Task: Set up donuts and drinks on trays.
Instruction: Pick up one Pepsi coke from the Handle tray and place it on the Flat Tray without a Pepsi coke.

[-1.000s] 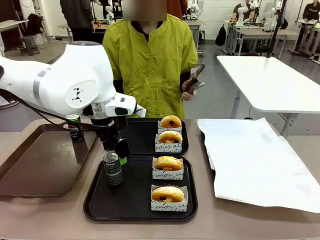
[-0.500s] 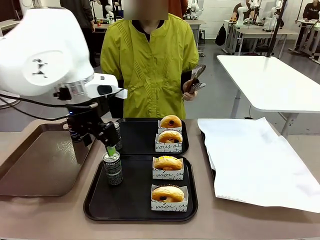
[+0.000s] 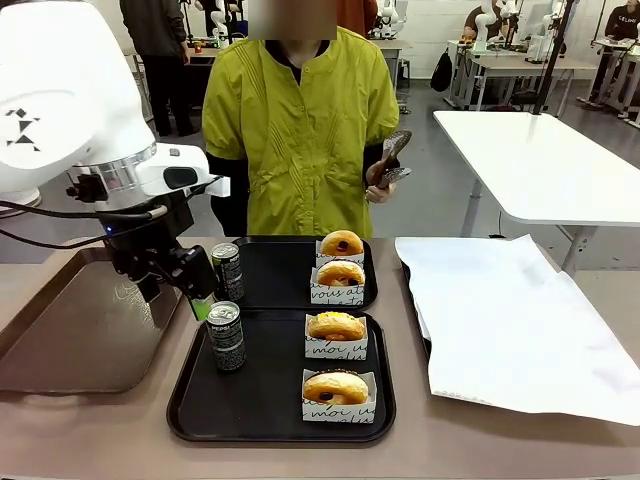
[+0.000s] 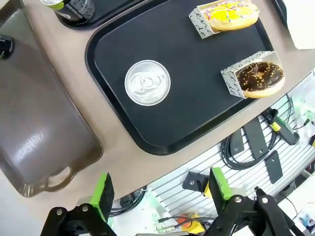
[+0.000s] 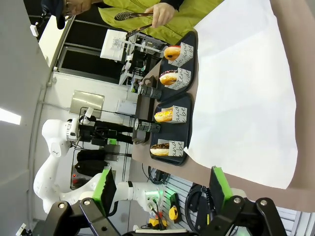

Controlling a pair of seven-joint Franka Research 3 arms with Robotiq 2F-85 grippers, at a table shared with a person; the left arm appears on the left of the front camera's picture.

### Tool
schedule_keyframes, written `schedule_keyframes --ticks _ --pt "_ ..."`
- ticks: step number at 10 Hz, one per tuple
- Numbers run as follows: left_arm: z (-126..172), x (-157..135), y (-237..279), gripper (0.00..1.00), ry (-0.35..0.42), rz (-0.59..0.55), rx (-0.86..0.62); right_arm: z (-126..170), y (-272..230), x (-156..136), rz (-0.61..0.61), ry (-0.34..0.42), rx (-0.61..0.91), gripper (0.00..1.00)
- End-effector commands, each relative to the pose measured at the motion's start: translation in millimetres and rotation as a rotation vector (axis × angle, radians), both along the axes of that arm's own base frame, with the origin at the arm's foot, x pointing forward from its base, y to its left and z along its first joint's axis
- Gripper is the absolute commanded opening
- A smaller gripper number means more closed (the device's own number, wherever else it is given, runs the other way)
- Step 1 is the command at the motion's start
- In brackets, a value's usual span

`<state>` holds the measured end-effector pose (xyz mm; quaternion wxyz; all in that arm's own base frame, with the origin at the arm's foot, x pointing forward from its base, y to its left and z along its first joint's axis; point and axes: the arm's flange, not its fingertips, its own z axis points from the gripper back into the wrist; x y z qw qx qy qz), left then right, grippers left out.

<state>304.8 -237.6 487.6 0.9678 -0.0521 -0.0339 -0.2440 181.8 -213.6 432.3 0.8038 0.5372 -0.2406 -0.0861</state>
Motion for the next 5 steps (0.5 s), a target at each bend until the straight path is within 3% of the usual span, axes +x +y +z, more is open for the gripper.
schedule_keyframes --ticks 1,5 --pt "-2.2 8.9 -5.0 1.0 -0.006 -0.005 -0.002 0.9 -0.5 1.3 0.003 -0.027 0.008 1.0" --pt "-4.7 5.9 -4.1 1.0 0.007 -0.002 0.0 0.9 -0.5 1.3 0.003 -0.027 0.008 1.0"
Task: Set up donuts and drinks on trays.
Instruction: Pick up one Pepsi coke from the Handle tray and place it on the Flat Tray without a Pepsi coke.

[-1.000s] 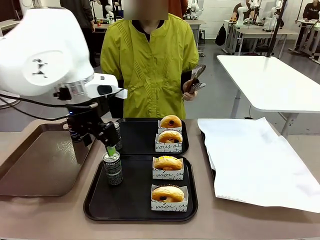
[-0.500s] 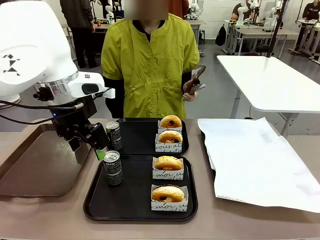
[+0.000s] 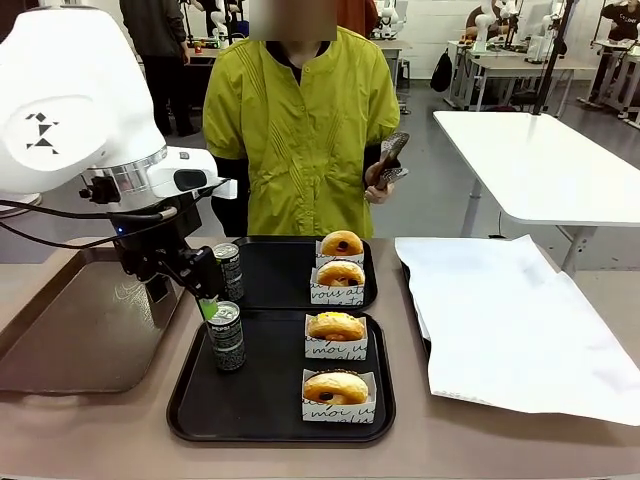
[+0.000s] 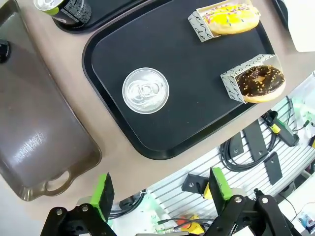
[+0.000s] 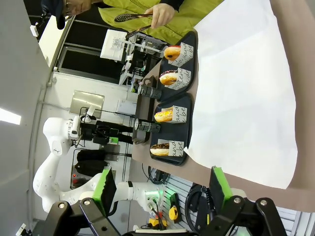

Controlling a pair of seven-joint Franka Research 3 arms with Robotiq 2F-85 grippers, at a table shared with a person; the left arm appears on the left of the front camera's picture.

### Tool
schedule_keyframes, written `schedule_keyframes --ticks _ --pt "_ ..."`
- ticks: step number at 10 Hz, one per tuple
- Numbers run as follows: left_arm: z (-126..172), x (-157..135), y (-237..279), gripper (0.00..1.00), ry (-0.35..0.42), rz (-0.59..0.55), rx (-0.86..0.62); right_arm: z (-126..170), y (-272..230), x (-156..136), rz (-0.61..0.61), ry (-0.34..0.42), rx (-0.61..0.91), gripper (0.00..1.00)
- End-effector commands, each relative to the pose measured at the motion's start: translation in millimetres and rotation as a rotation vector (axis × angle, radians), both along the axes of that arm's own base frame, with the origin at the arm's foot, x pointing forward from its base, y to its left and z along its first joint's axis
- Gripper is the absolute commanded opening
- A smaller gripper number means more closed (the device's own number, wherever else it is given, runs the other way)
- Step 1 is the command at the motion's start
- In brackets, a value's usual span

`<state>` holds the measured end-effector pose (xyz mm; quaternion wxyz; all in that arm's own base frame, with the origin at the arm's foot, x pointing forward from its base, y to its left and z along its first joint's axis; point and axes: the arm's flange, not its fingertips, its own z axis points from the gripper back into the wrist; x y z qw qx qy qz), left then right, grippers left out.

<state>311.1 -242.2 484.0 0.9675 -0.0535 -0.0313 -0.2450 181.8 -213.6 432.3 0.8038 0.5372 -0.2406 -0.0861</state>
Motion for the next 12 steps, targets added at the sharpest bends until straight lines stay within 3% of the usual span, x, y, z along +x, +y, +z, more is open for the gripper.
schedule_keyframes --ticks 1,2,4,6,9,10,12 --pt "16 22 26 1.0 -0.027 0.001 0.048 1 0 1 0.003 -0.027 0.008 1.0" --pt "31 28 63 1.0 -0.034 0.05 0.016 1 0 1 0.003 -0.027 0.008 1.0" --pt "44 12 150 1.0 -0.081 0.17 -0.049 1 0 1 0.003 -0.027 0.008 1.0" --pt "55 23 199 1.0 -0.053 0.185 -0.053 1 0 1 0.003 -0.027 0.008 1.0" --pt "36 15 236 1.0 -0.002 0.285 -0.007 1 0 1 0.003 -0.027 0.008 1.0" --pt "54 23 230 1.0 -0.038 0.235 -0.041 1 0 1 0.003 -0.027 0.008 1.0" --pt "45 21 238 1.0 -0.017 0.256 -0.03 1 0 1 0.003 -0.027 0.008 1.0"
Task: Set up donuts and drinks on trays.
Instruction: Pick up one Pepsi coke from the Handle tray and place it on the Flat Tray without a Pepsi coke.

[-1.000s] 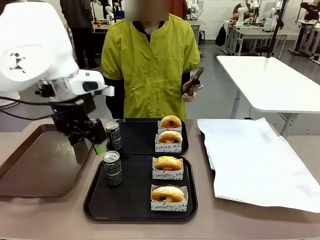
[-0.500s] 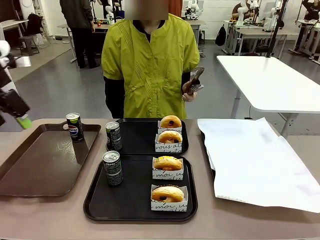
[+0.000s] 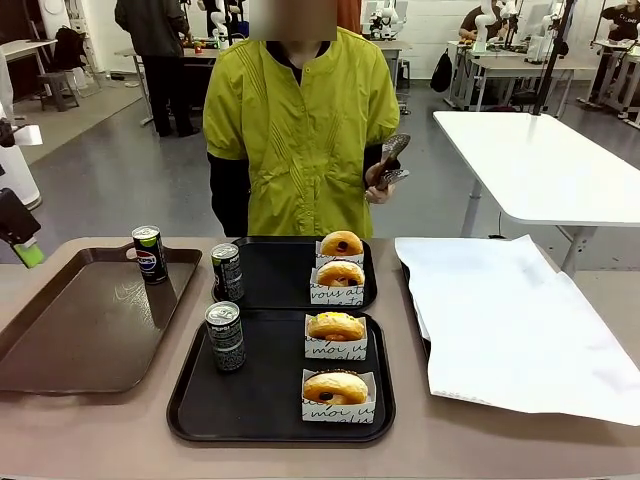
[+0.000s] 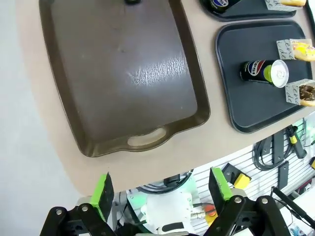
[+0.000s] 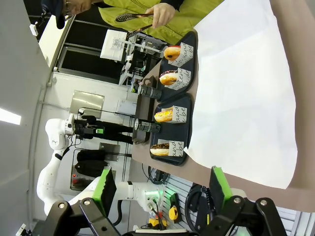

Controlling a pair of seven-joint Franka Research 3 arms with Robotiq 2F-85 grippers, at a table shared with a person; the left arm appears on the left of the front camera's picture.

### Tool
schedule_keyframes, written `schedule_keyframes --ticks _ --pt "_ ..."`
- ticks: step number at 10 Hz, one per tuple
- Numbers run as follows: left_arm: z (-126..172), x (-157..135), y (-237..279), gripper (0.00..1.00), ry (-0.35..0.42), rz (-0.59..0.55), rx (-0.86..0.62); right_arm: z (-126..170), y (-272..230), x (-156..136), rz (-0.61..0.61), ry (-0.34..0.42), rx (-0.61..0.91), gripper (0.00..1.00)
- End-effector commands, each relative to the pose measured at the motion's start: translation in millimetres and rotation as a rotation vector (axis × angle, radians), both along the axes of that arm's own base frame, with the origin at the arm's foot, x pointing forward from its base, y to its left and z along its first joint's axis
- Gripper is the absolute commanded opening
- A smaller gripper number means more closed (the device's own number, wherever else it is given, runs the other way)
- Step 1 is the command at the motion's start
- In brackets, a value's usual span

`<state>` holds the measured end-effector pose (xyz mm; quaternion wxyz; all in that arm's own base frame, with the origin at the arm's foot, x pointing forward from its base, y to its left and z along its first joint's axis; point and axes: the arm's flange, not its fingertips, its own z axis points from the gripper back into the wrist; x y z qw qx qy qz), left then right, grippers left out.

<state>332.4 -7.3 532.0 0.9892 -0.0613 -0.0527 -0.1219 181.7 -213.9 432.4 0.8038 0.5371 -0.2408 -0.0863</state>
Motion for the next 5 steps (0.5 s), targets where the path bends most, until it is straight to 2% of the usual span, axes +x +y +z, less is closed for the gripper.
schedule_keyframes --ticks 1,5 --pt "-2 -4 40 1.0 0.019 0.036 -0.297 1 0 1 0.003 -0.027 0.008 1.0" --pt "-24 -4 153 1.0 0.083 0.161 -0.832 1 0 1 0.003 -0.027 0.008 1.0"
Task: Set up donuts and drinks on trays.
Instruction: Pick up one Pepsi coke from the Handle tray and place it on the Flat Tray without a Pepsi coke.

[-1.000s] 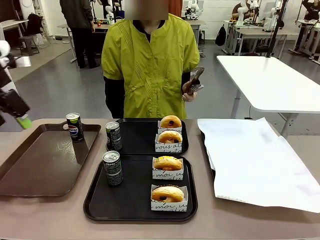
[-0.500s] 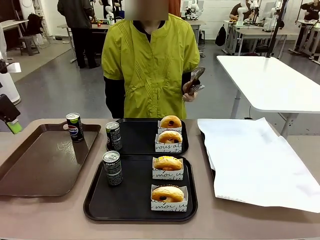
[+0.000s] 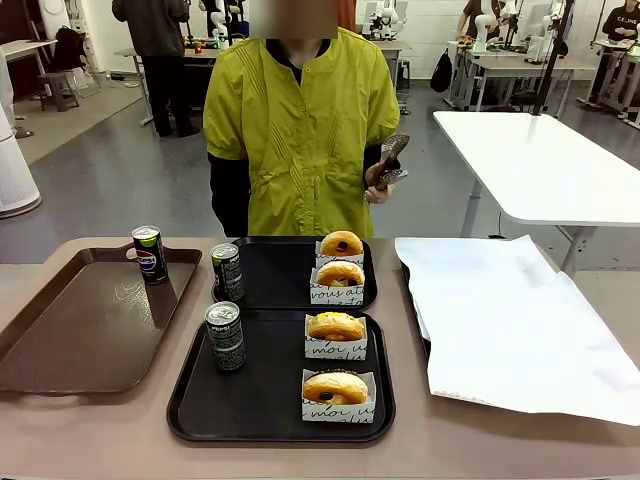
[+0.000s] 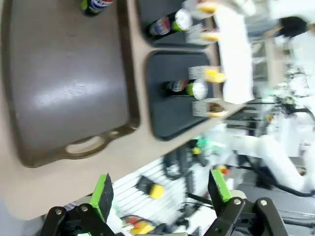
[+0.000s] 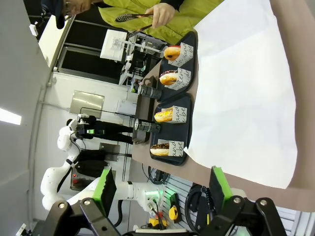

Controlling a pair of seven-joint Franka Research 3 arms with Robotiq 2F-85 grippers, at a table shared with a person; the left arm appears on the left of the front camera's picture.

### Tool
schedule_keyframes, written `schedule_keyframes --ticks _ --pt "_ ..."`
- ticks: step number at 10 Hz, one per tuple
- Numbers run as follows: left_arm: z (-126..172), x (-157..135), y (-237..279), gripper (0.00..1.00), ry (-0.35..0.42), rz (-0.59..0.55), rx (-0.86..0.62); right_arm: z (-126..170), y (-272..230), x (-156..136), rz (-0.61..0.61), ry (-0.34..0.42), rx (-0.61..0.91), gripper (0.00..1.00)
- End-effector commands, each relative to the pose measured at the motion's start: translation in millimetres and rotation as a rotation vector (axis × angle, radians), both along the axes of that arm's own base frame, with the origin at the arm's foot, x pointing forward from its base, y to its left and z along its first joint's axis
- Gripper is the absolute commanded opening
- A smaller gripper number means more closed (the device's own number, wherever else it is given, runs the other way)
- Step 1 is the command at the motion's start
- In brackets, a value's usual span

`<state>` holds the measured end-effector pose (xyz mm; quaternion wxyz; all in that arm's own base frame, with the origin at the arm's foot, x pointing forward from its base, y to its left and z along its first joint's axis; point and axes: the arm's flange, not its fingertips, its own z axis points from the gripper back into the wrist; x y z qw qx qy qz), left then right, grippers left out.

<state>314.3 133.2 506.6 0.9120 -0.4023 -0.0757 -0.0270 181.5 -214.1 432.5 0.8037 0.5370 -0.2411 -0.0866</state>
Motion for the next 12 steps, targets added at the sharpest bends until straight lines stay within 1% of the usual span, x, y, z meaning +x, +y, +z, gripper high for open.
schedule_keyframes --ticks 1,2,3,4,6,7,9,10,11,12 --pt "-7 9 31 1.0 0.056 0.057 -0.218 1 0 2 0.004 -0.027 0.008 1.0" --pt "-16 2 50 1.0 0.052 0.096 -0.309 1 0 2 0.004 -0.027 0.008 1.0" --pt "-24 4 68 1.0 0.065 0.109 -0.365 1 0 2 0.004 -0.027 0.008 1.0" --pt "-33 12 83 1.0 0.091 0.104 -0.401 1 0 2 0.004 -0.027 0.008 1.0" --pt "-50 21 100 1.0 0.077 0.08 -0.437 1 0 2 0.004 -0.027 0.008 1.0" --pt "-60 27 109 1.0 0.075 0.066 -0.454 1 0 2 0.004 -0.027 0.008 1.0" --pt "-70 41 118 1.0 0.059 0.054 -0.453 1 0 2 0.004 -0.027 0.008 1.0" --pt "-73 46 117 1.0 0.055 0.067 -0.449 1 0 2 0.004 -0.027 0.008 1.0" --pt "-74 45 115 1.0 0.027 0.105 -0.432 1 0 2 0.004 -0.027 0.008 1.0" --pt "-68 43 112 1.0 -0.025 0.165 -0.404 1 0 2 0.004 -0.027 0.008 1.0"
